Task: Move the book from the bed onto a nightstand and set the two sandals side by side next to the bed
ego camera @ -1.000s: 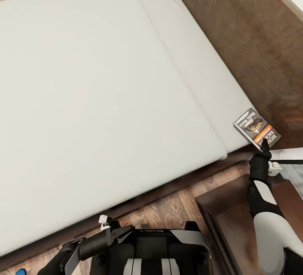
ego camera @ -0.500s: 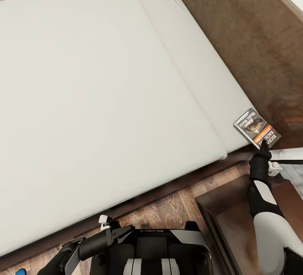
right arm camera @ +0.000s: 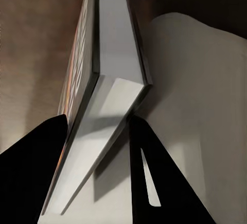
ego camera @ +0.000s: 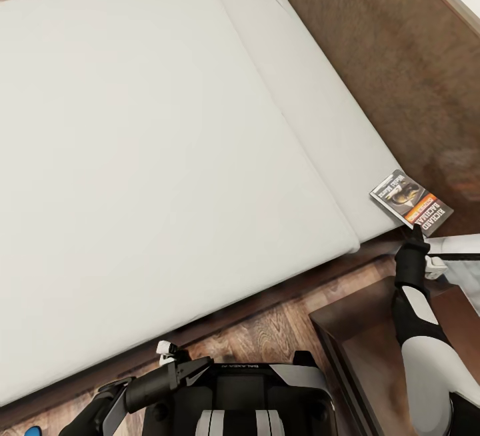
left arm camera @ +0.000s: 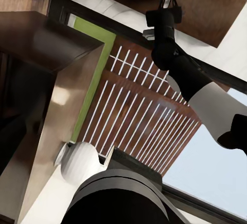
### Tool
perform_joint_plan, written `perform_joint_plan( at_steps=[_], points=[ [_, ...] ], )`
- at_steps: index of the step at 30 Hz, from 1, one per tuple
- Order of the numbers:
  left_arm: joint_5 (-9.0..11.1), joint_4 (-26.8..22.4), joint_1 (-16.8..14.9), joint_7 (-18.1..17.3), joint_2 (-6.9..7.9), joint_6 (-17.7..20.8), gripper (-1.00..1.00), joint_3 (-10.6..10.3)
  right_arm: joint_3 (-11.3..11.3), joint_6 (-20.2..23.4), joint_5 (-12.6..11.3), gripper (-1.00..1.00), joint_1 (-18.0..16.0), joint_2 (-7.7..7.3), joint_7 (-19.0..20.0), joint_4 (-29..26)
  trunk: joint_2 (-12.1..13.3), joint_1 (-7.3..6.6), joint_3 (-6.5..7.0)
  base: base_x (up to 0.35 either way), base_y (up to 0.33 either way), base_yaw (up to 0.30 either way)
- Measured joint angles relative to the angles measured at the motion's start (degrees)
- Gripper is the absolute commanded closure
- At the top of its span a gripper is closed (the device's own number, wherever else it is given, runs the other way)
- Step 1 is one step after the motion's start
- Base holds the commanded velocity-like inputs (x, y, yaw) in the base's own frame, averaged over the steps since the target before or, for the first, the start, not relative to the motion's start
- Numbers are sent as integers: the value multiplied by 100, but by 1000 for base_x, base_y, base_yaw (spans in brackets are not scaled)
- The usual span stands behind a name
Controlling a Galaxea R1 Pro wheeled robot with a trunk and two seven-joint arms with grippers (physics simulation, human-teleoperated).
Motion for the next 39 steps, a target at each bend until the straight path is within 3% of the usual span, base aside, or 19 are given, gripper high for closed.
perform_joint_plan(
  at_steps=[8, 14, 19, 36, 39],
  points=[
    [-15, 0, 0, 1, 0, 0, -100, 0, 1, -26, 2, 100, 0, 0, 2, 1, 0, 0, 0, 0, 0, 0],
    [-26, -8, 0, 0, 0, 8, -100, 0, -2, -23, -11, 100, 0, 0, 0, 3, 239, -131, 107, 0, 0, 0],
    [-14, -6, 0, 0, 0, 9, -100, 0, -3, -19, -14, 100, 0, 0, -3, 1, 241, -132, 108, 0, 0, 0],
    [-34, -9, 0, 2, 0, 9, -100, 0, 15, 65, -35, 100, -1, 29, -18, 8, 921, -505, 413, 0, 0, 0],
    [-31, -8, 0, 1, 0, 8, -100, -7, 181, 144, -10, 100, -1, 70, -25, 18, 1042, -571, 466, 0, 0, 0]
  ],
)
